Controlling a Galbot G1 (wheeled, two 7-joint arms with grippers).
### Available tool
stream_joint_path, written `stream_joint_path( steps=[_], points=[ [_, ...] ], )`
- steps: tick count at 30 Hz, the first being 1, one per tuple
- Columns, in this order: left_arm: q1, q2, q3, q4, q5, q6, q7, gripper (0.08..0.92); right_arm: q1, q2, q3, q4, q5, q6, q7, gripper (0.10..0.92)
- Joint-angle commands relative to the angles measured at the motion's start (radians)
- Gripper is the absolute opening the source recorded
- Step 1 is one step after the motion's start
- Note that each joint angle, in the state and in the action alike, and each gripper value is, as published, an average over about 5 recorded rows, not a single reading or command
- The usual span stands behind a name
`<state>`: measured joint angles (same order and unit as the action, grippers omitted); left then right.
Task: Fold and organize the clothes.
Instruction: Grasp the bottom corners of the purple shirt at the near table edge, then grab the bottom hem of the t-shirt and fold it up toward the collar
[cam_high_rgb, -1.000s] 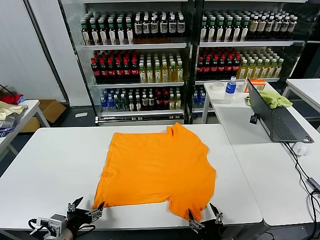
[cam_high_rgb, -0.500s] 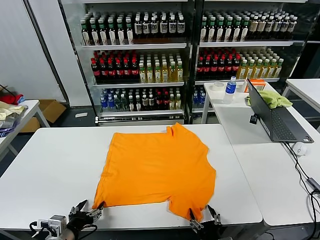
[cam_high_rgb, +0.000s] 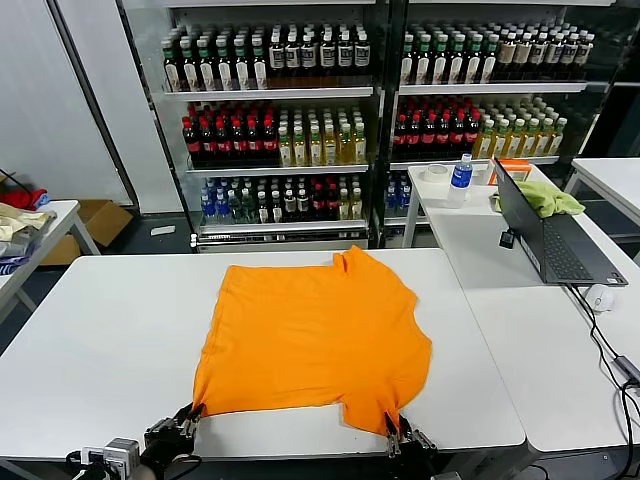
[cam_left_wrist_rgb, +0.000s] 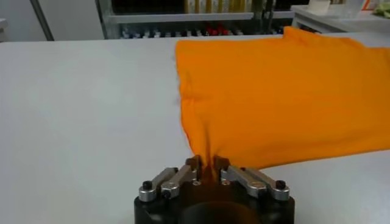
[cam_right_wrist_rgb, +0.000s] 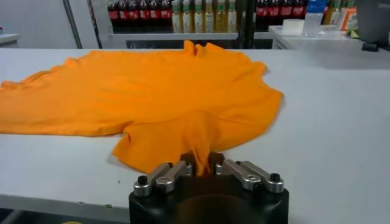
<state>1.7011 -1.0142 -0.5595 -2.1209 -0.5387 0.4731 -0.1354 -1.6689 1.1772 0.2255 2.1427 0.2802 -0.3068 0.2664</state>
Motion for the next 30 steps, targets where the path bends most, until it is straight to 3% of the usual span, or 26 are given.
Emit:
stream_joint_path(
  steps=[1,12,18,25,30],
  points=[
    [0.004,-0.001,0.001,-0.008,0.051,-0.020,0.017,0.101,0.008,0.006,-0.002,0.001,0.006,0.019,0.002,0.115],
    [0.071,0.022,-0.039,-0.150,-0.019,0.024,0.026,0.080,-0.125,-0.058,0.160,0.171,0.060,-0.014,-0.046,0.115],
    [0.220,0.015,-0.068,-0.225,0.025,0.040,0.023,0.080,-0.295,-0.069,0.231,0.251,0.049,-0.013,-0.063,0.115],
    [0.314,0.036,-0.146,-0.255,0.036,0.051,0.025,0.080,-0.360,-0.056,0.228,0.277,0.016,-0.004,-0.066,0.115],
    [0.294,0.056,-0.169,-0.339,0.028,0.055,0.036,0.080,-0.309,-0.057,0.227,0.282,0.017,0.002,-0.061,0.115]
  ],
)
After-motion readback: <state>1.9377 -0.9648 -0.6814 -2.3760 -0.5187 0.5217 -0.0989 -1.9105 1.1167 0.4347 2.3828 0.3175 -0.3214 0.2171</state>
